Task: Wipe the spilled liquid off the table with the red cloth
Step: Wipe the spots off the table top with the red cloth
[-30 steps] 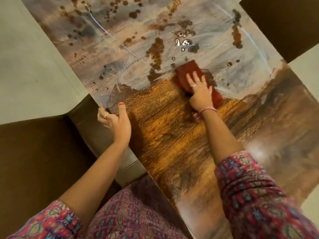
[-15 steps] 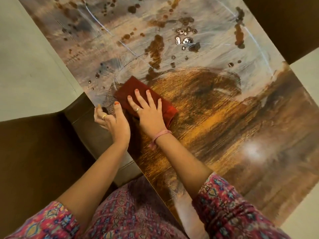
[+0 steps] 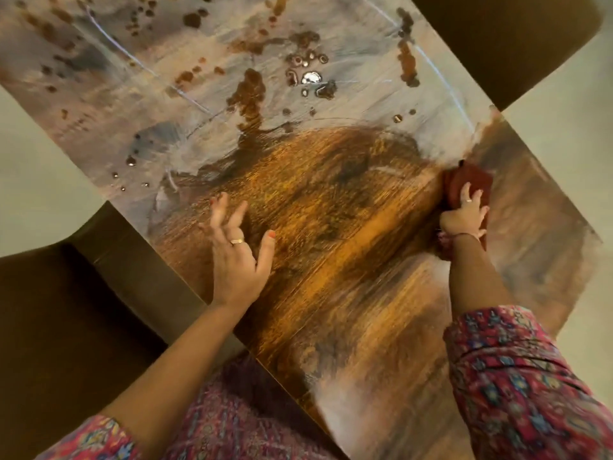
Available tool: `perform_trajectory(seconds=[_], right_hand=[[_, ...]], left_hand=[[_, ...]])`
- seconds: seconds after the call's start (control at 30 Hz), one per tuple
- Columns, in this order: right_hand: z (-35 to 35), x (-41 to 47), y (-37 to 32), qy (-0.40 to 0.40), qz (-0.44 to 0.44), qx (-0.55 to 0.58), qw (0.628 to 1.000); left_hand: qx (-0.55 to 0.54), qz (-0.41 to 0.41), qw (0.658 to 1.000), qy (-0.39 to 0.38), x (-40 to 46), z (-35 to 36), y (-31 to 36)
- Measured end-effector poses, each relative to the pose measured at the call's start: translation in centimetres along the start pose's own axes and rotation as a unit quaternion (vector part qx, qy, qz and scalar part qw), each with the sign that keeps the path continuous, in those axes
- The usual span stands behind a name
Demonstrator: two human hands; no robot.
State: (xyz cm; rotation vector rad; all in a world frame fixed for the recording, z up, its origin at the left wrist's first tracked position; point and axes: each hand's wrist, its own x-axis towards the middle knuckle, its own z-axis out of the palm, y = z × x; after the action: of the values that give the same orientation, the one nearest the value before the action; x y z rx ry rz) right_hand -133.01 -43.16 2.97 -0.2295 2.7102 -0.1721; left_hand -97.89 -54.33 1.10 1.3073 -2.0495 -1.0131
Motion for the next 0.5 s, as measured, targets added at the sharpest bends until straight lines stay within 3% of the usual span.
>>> perform_trajectory(seconds=[0.1,0.17,0.23,0.3,0.37,0.43,0.5], right_hand=[[0.1,0.4,-0.3,0.001,0.040,0.043,0.998],[1.5,-0.5,-3.5,0.002,0.012,0.056,0.998],[4.6,-3.8,-7.4,-0.006,-0.137,-0.002,0.991],[8.1,-8.6,-9.3,-0.016,-0.302,-0.061,0.951],[9.5,-11.0,-8.5,-0.020,-0.398,-0.095,0.912],[7.6,-9.0,-6.0,-0.036,-0.442,-0.120,0.888],[4.6,-5.1,-3.4,-0.031,-0.402,-0.127,0.906]], left_hand=[[0.008,0.070,0.995,-0.069,-0.2,1.5,1.0],[-0.001,0.090,0.991,-0.094,-0.5,2.4,1.4],[-0.009,0.083,0.991,-0.102,-0.7,3.0,1.6],[-0.002,0.079,0.992,-0.102,-0.9,3.5,1.7],[0.003,0.080,0.991,-0.103,-0.7,3.7,2.0],[0.001,0.079,0.991,-0.108,0.0,3.7,2.3],[0.008,0.080,0.990,-0.116,0.8,4.0,2.6]])
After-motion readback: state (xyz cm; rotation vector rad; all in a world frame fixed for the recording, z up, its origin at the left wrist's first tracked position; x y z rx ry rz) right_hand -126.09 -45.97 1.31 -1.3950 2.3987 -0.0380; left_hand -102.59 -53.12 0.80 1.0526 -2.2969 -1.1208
